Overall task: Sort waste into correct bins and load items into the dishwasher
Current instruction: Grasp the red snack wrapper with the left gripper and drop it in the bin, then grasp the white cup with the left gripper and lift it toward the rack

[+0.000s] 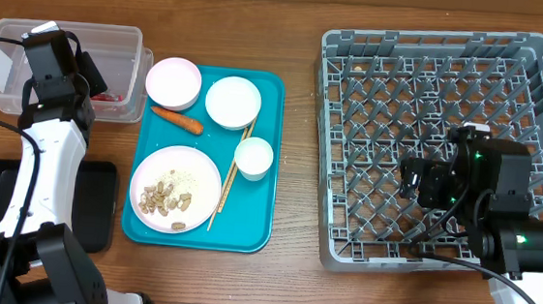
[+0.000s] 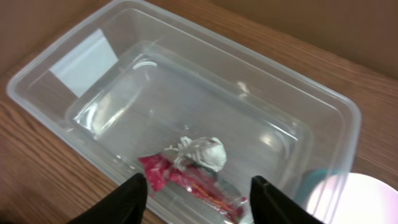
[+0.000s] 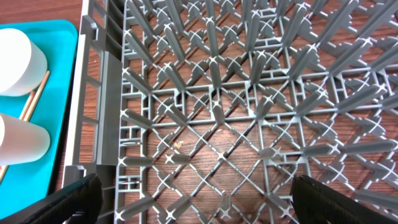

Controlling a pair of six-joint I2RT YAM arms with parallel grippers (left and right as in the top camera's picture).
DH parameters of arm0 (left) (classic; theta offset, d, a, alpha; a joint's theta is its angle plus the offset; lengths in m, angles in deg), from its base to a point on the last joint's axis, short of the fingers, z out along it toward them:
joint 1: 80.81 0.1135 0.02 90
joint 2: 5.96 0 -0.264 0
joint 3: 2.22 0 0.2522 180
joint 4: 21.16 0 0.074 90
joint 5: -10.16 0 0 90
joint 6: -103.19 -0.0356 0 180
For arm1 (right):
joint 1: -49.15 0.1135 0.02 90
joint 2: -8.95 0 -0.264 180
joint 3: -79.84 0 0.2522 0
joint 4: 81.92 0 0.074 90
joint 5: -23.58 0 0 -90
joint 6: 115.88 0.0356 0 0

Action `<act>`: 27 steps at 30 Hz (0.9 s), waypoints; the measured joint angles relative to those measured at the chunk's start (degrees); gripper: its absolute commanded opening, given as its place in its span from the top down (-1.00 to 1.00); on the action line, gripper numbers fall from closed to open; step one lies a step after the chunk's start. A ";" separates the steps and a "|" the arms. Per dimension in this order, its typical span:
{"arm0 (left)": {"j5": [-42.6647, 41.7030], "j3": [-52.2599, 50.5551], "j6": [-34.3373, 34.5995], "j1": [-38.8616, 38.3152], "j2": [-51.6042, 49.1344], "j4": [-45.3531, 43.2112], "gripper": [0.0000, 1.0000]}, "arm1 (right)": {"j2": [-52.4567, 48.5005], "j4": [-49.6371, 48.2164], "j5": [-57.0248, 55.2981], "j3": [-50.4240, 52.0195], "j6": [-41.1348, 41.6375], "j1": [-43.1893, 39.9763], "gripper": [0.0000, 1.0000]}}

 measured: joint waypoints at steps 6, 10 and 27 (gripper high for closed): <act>-13.68 0.09 0.02 -1.40 2.69 8.09 0.14 | 0.00 0.09 0.00 0.00 0.00 0.00 -1.00; -23.76 0.42 0.46 -6.32 4.46 17.49 0.04 | 0.00 0.15 -0.02 0.00 0.02 0.00 -1.00; -30.38 0.46 1.53 -30.18 -5.03 25.64 0.21 | 0.00 0.61 0.00 0.00 0.02 0.00 -1.00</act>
